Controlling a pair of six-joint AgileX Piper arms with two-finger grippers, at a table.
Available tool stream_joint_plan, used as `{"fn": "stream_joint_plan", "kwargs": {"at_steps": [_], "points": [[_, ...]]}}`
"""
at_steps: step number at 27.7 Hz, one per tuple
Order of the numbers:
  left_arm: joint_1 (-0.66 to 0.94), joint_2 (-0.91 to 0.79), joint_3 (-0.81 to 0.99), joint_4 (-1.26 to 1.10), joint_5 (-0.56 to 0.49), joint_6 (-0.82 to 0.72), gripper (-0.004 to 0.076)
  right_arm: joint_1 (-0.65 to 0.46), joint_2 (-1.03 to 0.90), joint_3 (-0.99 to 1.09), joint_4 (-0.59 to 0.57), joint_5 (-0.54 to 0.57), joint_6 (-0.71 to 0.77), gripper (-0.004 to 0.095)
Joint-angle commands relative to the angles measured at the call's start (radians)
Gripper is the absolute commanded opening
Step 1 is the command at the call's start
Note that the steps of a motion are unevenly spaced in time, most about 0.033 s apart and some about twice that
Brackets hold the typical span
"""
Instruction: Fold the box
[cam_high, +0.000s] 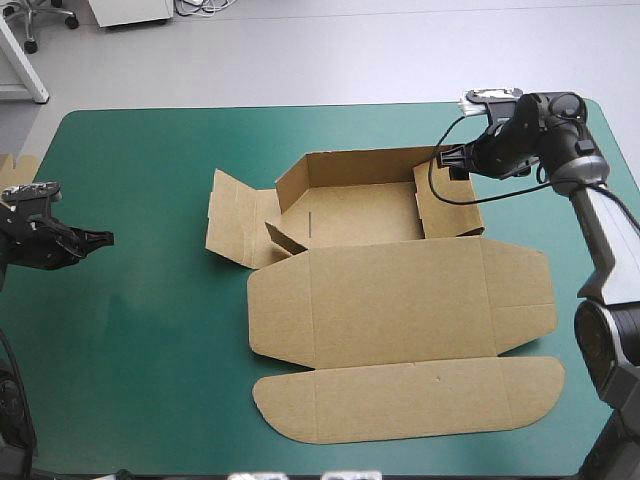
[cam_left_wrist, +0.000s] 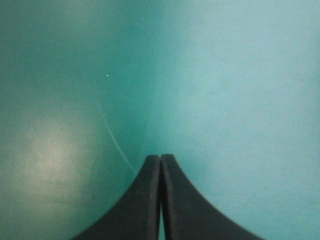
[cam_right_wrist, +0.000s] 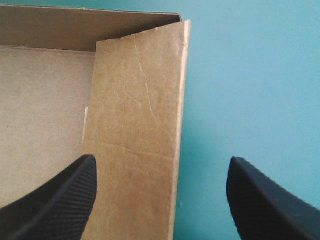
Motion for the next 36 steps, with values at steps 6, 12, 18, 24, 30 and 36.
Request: {"fn": "stream_joint_plan", "kwargs": {"at_steps": [6,12,18,24,30,36], "points": [[0.0,-0.033,-0.033,-0.039,-0.038,0.008,-0.001,0.005,0.1,-0.03,0.029,-0.077,0.005,0.064],[0.0,-0.033,-0.033,-0.037,-0.036,0.008,-0.001,0.005,0.136,-0.03,0.035,-0.082,0.002,0.0308],[0.0,-0.033,-0.033,-0.037,-0.036,0.008,-0.001,0.005,0.136,-0.03,0.027,-0.13,-0.011,-0.0011],[0.0,-0.033,-0.033,-0.045,-0.029,0.008,-0.001,0.003,0.132,-0.03,0.023,-0.136,0.018,-0.0012],[0.0,-0.033,-0.033,-0.096,-0.047,0.043,-0.001,0.003,0.093,-0.03,0.042,-0.169,0.014,-0.0013],[0.002,-0.033,-0.033,-0.189,-0.068,0.113,-0.001,-0.019,0.019,-0.03,0.1,-0.204,-0.013,-0.0013]]}}
